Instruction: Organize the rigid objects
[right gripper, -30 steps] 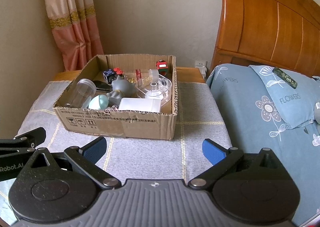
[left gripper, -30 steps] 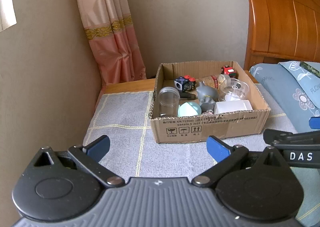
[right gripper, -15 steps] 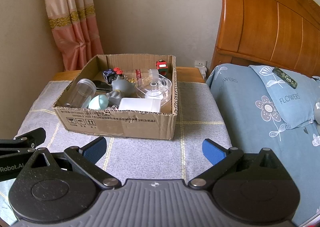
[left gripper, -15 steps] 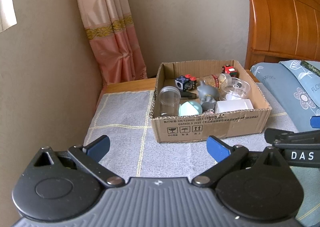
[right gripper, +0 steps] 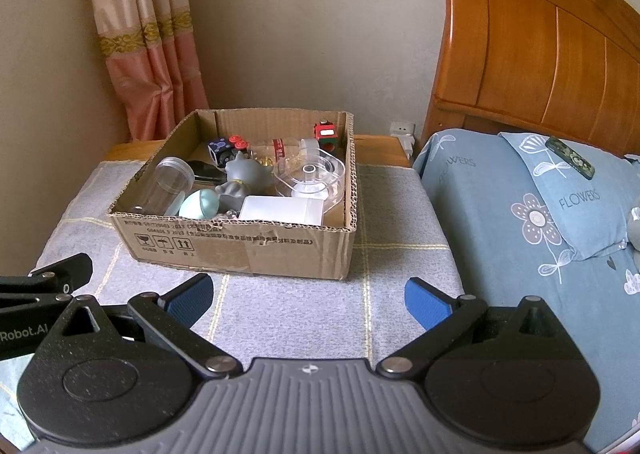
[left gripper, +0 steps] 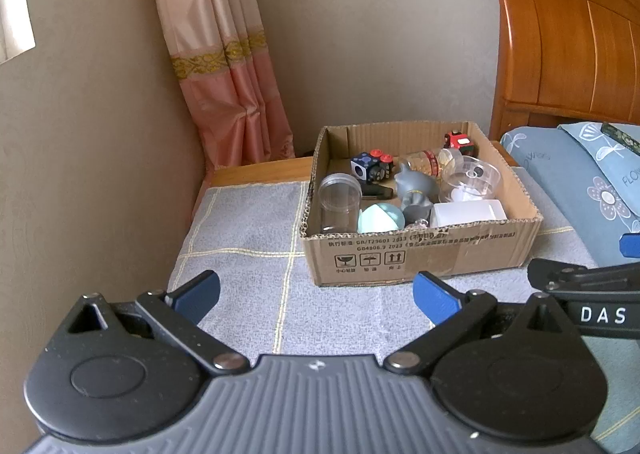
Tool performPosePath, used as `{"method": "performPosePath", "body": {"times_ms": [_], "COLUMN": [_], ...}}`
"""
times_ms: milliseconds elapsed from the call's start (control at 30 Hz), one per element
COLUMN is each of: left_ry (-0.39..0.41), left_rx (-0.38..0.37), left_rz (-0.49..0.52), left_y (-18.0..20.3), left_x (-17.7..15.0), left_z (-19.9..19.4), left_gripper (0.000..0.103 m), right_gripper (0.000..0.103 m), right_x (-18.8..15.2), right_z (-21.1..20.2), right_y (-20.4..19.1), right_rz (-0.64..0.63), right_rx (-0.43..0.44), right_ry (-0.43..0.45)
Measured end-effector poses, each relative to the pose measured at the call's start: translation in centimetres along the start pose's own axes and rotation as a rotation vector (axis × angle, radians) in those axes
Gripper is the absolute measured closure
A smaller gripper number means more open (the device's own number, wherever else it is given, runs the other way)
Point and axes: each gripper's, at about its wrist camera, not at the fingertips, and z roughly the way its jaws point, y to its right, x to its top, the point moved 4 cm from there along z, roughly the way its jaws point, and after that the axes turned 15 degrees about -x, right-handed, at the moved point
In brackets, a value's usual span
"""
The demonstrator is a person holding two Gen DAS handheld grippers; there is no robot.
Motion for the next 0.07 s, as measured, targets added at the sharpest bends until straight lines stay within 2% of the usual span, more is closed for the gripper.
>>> {"method": "performPosePath", "body": {"times_ms": [67], "left_ry": [0.0], "left_rx": [0.0], "left_rz": [-0.001], "left_y": [-0.02], "left_x": [0.02], "left_z": [-0.01], "left_gripper": [0.001], "right_gripper": [0.0], "right_x": [-0.01], "right_z": [-0.07], "right_y": [-0.05], "right_rz": [0.001], "right_rx": [-0.001], "right_ry": [0.001]}}
